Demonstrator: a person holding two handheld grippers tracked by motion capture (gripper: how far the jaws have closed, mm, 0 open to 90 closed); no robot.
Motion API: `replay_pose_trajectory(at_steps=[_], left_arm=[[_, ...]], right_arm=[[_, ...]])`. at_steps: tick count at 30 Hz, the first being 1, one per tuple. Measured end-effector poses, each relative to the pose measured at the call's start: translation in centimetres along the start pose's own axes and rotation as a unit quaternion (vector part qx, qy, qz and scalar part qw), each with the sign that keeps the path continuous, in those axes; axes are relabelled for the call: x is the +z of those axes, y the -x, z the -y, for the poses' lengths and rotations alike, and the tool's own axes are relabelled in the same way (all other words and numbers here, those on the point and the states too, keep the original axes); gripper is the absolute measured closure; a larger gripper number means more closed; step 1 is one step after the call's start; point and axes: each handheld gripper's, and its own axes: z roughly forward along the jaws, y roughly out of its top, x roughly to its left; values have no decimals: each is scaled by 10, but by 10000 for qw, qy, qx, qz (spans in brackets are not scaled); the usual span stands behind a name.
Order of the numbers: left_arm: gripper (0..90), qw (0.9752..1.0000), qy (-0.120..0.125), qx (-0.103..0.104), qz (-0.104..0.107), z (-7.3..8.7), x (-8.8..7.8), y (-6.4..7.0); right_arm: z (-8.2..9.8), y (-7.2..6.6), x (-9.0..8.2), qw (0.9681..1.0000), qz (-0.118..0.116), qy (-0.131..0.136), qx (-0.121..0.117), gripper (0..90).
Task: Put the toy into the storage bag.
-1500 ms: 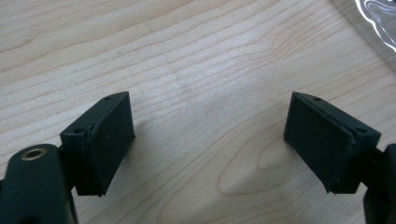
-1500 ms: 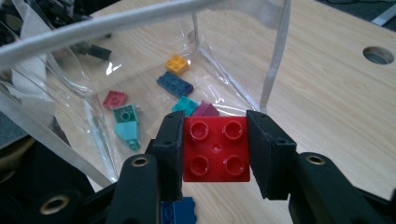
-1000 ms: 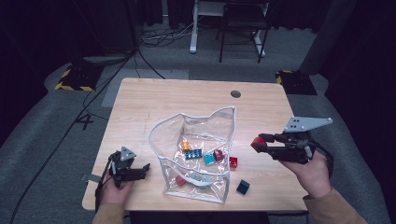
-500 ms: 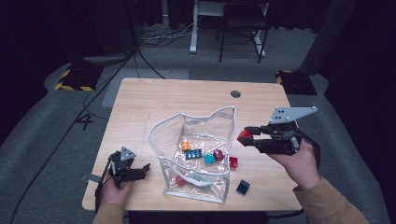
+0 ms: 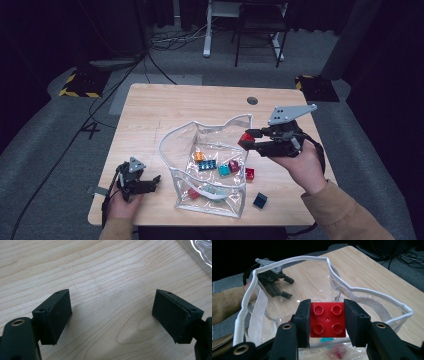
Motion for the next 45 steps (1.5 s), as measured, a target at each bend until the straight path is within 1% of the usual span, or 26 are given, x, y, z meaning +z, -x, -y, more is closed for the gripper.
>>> replay_pose_trajectory(at_steps=[8, 18, 22, 28, 33, 39, 40, 41, 42, 43, 45], left_arm=[[163, 10000, -1, -2, 1, 0, 0, 0], [163, 10000, 1, -2, 3, 0, 0, 0], [163, 10000, 0, -3, 5, 0, 0, 0], [163, 10000, -1, -2, 5, 0, 0, 0], [163, 10000, 0, -3, 5, 0, 0, 0], [163, 10000, 0, -3, 3, 0, 0, 0], [163, 10000, 1, -4, 5, 0, 0, 0], [163, 10000, 0, -4, 5, 0, 0, 0], [163, 10000, 1, -5, 4, 0, 0, 0], [163, 10000, 0, -5, 3, 0, 0, 0], [163, 10000, 0, -3, 5, 0, 0, 0]], right_arm=[[-11, 0, 17, 9999, -43, -95, -47, 593], [-15, -3, 45, 9992, -152, -357, -71, 592], [-14, -4, 56, 9986, -206, -473, -66, 592], [-11, -8, 72, 9970, -279, -716, -80, 592], [-8, -11, 81, 9956, -290, -888, -76, 592], [-3, -13, 88, 9939, -381, -1037, -63, 589], [-2, -13, 89, 9934, -412, -1064, -69, 585], [-1, -14, 90, 9930, -461, -1089, -38, 559], [0, -14, 90, 9932, -501, -1051, -22, 505], [0, -14, 89, 9935, -518, -1011, -18, 473], [0, -15, 84, 9945, -533, -904, -24, 444]])
